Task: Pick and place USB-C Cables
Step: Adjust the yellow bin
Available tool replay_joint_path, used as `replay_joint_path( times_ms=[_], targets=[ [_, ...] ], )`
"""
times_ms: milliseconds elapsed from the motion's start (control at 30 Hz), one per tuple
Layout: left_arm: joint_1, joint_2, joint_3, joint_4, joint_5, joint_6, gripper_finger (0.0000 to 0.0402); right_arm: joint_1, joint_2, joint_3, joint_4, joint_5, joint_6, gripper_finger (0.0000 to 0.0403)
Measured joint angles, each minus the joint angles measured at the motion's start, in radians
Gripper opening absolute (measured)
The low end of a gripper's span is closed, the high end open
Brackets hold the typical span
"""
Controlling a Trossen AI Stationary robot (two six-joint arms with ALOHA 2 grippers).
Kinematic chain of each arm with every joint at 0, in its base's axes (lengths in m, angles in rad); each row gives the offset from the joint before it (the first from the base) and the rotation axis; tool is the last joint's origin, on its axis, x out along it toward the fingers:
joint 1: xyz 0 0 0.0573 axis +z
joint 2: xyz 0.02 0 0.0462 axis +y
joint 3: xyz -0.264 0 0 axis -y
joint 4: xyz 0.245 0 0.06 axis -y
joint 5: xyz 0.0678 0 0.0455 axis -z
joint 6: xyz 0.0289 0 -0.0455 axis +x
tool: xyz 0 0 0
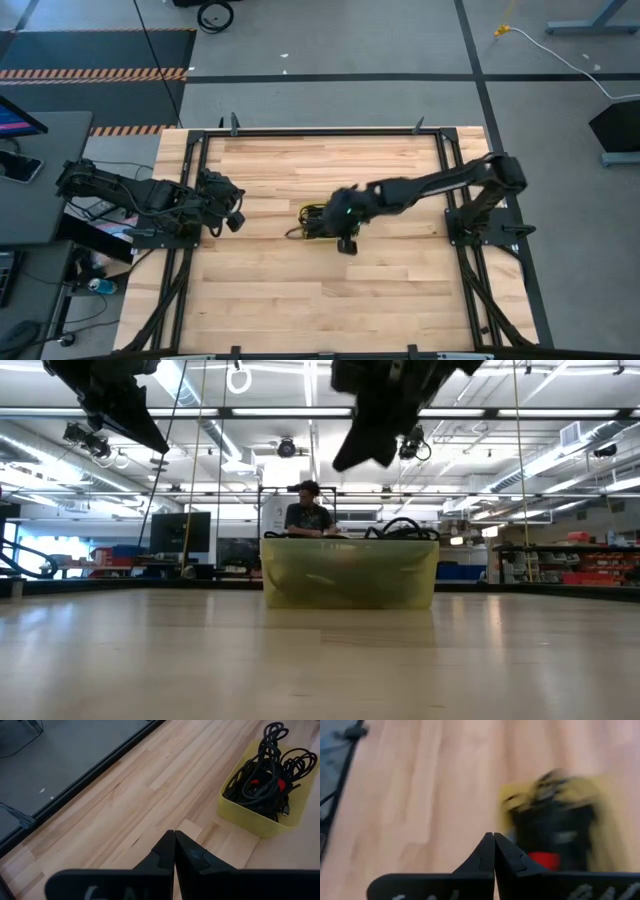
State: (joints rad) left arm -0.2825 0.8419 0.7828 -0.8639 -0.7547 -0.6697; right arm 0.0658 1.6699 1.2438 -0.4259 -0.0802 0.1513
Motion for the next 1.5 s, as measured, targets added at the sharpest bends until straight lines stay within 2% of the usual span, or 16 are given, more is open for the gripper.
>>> replay_joint_path(
  times_ms=[133,300,600,967,1500],
  targets=[
    [0.000,0.000,0.000,0.001,0.000,0.000,0.0008,-0.073,-0.082,0.001,-0.058,0.127,-0.061,0.0000],
    [0.000,0.000,0.000,0.002,0.000,-0.001,0.0008,-0.192,-0.104,0.001,-0.100,0.124,-0.093,0.0000],
    [0.000,0.000,0.000,0.002,0.000,-0.027,0.0008,-0.328,-0.039,0.000,-0.192,0.107,-0.155,0.0000],
    [0.000,0.000,0.000,0.000,0.000,-0.039,0.0008,-0.353,0.064,0.000,-0.248,0.096,-0.208,0.0000],
    [0.000,0.000,-0.001,-0.005,-0.007,-0.051,0.0008,-0.336,0.081,0.000,-0.215,0.037,-0.196,0.0000]
  ],
)
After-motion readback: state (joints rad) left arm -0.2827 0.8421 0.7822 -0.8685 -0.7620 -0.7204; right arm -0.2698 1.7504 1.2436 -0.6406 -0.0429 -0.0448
